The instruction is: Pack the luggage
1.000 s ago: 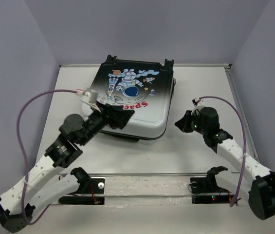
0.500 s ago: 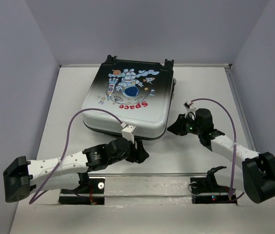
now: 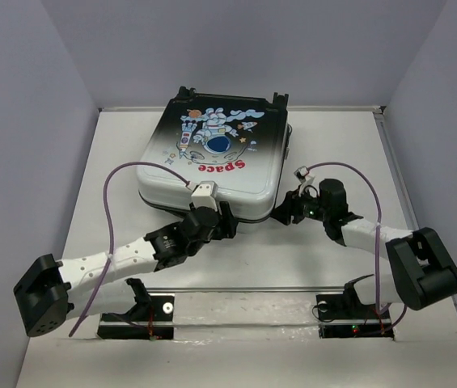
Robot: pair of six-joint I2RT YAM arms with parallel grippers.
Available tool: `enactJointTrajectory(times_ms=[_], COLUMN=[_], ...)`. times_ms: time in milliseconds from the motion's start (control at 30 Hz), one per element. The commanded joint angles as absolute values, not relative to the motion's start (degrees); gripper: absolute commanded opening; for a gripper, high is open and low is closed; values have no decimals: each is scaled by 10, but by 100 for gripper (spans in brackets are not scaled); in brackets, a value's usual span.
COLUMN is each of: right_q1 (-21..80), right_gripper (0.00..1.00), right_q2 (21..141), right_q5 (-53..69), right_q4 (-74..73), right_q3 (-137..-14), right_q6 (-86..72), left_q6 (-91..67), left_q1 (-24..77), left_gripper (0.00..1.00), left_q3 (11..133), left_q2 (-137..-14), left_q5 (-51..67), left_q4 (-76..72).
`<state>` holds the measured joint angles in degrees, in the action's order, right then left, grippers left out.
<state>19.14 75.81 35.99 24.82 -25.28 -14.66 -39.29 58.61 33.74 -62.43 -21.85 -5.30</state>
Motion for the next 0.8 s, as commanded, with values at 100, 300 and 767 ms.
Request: enactJointTrajectory(times_ms=[100, 300, 767], right_q1=[198, 198, 198], right_gripper=[56, 52, 52], right_q2=[782, 718, 706], right_q5=[371, 331, 356], right_q4=[345, 288, 243], right_q3=[-275, -240, -256], right_q6=[-97, -104, -125], left_q6=[-382, -389, -342], left_q1=[554, 549, 490], left_gripper=[70, 71, 72], left_q3=[333, 321, 368], left_q2=[-542, -529, -490], left_q5=[-325, -328, -328], left_q4=[-54, -42, -24])
